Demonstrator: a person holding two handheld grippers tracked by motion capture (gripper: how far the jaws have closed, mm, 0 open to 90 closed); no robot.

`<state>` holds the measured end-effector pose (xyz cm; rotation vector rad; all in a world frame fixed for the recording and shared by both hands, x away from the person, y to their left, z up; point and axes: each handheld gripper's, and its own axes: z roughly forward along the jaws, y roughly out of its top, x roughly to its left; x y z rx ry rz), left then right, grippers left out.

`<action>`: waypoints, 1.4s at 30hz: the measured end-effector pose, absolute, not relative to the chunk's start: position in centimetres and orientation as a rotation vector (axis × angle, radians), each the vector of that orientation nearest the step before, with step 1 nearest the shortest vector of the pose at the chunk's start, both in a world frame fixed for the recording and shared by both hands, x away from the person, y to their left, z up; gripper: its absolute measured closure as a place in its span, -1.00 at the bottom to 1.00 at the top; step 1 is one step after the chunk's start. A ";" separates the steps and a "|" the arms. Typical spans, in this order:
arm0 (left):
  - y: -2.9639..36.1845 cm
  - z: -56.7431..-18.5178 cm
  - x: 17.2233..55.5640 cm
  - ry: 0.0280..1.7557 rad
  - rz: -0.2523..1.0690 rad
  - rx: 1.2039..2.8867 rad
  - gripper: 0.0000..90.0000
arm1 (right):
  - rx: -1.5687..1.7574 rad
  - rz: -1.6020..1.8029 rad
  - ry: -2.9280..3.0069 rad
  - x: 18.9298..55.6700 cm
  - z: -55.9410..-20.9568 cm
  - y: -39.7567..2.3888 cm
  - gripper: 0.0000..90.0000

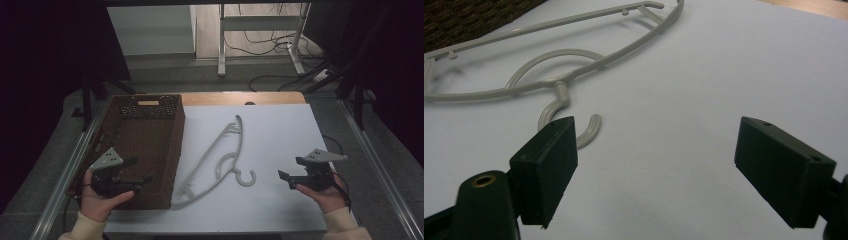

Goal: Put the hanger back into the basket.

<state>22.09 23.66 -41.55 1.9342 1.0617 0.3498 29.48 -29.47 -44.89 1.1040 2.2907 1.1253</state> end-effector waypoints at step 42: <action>11.3 -41.8 26.2 0.883 0.088 2.171 -0.58 | 1.105 1.143 2.296 29.6 -45.0 -29.4 -0.63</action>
